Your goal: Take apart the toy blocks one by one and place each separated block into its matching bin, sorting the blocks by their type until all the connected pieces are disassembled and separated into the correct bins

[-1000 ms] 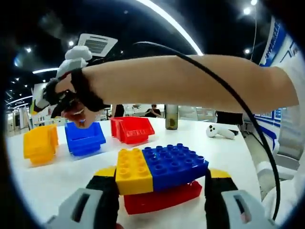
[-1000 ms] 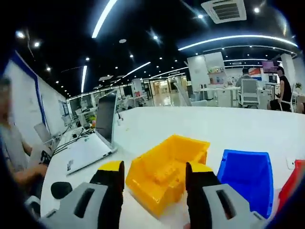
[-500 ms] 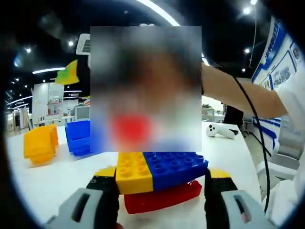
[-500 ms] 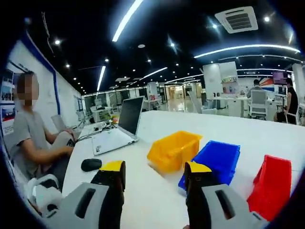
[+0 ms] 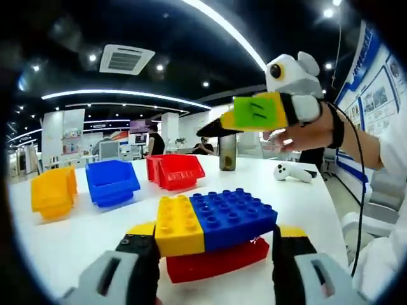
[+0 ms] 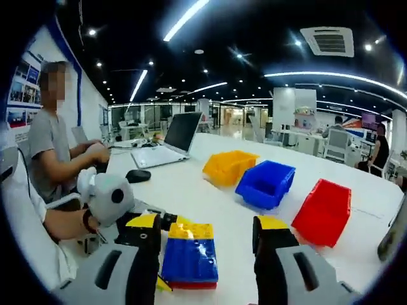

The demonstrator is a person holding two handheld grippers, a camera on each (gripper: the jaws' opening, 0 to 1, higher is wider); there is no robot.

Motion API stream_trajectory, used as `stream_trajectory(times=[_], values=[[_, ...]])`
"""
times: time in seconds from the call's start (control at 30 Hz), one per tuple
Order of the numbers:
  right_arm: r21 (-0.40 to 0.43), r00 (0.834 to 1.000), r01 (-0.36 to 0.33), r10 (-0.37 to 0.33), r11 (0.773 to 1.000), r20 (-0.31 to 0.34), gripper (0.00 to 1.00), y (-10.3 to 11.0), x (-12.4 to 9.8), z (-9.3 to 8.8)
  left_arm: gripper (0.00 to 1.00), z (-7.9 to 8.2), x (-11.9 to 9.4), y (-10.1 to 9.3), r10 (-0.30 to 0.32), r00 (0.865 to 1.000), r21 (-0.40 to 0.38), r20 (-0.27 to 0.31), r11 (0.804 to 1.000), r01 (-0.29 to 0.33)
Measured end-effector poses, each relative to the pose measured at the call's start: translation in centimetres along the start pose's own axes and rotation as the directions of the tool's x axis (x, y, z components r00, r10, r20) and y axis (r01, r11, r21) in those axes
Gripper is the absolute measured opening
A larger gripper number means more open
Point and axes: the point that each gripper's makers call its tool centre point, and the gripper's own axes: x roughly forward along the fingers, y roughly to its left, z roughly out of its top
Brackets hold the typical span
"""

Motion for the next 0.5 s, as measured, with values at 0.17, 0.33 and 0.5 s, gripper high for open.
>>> stream_trajectory(times=[0.17,0.33,0.5], values=[[0.045,0.998,0.006,-0.003,0.999,-0.063,0.62,1.1,-0.5,-3.5,0.64,-0.8,-0.1,-0.5,-0.03,0.999,0.016,-0.039,0.999,0.031],[0.046,0.994,0.005,0.0,0.999,-0.109,0.61,1.6,-0.5,-5.9,0.63,-0.8,0.0,-0.2,-0.031,0.999,0.011,-0.042,0.999,0.031],[0.037,0.992,0.017,-0.012,0.999,-0.123,0.58,1.4,-0.4,-6.7,0.63,-0.8,0.0,-0.1,-0.03,0.999,0.002,-0.043,1.0,0.03]])
